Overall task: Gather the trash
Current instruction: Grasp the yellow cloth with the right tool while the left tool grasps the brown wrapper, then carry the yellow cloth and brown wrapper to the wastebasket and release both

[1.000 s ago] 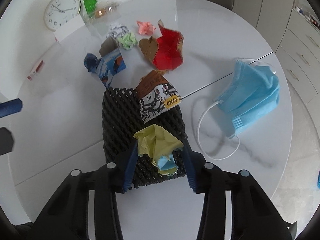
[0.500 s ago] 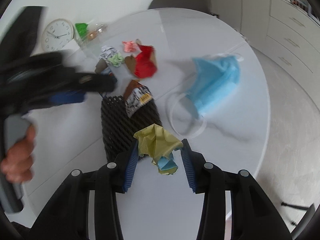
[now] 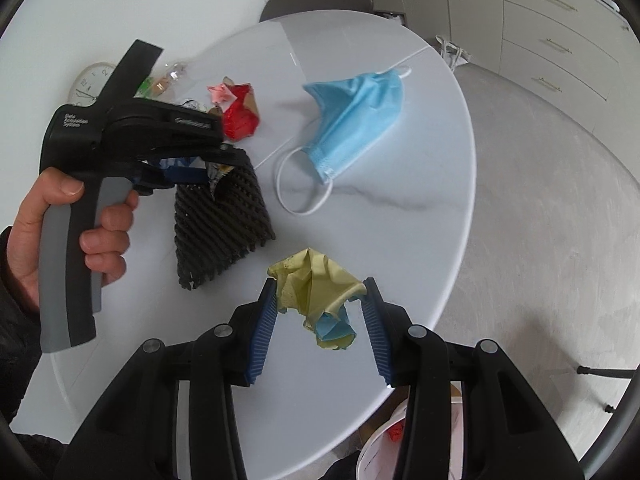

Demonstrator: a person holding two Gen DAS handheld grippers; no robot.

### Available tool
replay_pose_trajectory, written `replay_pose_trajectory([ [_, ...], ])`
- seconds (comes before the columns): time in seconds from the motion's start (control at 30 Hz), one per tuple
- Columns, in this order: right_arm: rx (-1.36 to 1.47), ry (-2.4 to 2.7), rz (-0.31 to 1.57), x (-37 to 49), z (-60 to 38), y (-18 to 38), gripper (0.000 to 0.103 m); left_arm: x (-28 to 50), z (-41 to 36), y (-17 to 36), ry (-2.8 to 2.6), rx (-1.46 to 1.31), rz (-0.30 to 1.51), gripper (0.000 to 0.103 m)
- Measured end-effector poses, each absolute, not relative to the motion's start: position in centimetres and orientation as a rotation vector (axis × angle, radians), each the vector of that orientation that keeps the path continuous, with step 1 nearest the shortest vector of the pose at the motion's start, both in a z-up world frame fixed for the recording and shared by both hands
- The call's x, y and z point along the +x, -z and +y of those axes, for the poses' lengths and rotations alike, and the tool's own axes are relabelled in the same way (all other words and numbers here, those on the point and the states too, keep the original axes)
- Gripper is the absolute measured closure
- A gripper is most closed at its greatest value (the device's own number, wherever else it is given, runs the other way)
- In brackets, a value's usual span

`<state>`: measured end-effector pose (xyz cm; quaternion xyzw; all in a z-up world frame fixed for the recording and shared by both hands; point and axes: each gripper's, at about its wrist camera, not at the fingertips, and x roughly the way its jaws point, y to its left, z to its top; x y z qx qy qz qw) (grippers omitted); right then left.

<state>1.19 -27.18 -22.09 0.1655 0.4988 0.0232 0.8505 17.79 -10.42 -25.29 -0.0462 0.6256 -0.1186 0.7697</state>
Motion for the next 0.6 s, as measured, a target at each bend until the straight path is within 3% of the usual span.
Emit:
replay_pose_trajectory([
  [0.13, 0.350, -0.051, 1.044, 0.9, -27.4, 22.1, 0.060, 17.5, -9.6, 25.0, 0.283, -0.124, 1.347, 0.067],
  [0.6, 0.346, -0.031, 0.999, -0.3, -27.7, 20.8, 0.060, 15.0, -7.4, 19.5, 0.426, -0.096, 1.205, 0.067],
])
